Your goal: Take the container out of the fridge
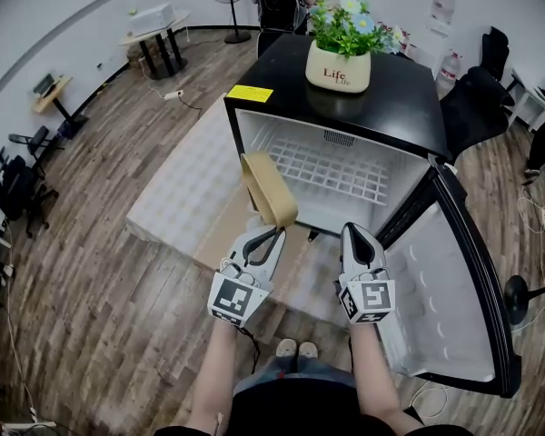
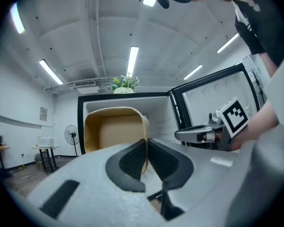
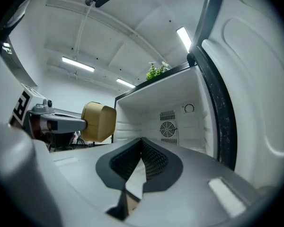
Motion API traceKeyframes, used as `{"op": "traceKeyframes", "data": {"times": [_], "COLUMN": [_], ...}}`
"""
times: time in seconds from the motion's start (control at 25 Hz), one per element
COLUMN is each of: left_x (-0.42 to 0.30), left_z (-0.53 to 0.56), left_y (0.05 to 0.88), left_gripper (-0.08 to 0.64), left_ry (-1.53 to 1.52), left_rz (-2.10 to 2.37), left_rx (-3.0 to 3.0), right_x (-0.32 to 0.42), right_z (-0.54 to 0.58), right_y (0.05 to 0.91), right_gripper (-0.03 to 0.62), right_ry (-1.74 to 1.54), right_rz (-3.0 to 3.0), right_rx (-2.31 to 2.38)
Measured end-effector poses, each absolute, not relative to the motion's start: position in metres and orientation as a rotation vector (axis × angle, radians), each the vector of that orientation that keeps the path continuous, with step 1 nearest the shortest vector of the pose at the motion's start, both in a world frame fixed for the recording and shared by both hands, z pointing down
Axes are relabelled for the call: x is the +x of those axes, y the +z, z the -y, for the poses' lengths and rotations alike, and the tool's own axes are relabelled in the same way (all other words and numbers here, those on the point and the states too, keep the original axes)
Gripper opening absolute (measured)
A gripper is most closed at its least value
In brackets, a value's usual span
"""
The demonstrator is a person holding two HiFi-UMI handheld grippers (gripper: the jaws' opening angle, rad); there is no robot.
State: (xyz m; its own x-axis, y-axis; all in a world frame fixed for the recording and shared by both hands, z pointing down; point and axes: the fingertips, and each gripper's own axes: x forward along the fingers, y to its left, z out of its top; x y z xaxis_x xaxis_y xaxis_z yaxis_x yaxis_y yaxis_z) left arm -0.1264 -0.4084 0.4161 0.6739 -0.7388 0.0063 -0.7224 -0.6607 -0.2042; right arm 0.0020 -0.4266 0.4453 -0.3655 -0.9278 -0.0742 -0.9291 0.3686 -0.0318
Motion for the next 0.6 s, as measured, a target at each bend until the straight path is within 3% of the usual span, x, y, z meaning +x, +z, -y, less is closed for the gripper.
{"op": "traceKeyframes", "data": {"times": [0.2,0.6], "left_x": [-0.126,-0.141], "left_z": [0.393,0.375], "left_y": [0.408,0.415], "left_gripper": [0.020,0.020], "left_ry": [0.064,0.109], "left_rz": [-1.161,-1.086], "left_rx": [-2.793,-2.881], "right_x": [0.009,0.026], "right_z": [0.426,0.422], "right_y": [0.444,0.436], "right_gripper": [0.008,0.006], "right_ry": [0.048,0.099], "right_rz": [-2.501,-2.469], "right_rx": [-1.778,-1.839]}}
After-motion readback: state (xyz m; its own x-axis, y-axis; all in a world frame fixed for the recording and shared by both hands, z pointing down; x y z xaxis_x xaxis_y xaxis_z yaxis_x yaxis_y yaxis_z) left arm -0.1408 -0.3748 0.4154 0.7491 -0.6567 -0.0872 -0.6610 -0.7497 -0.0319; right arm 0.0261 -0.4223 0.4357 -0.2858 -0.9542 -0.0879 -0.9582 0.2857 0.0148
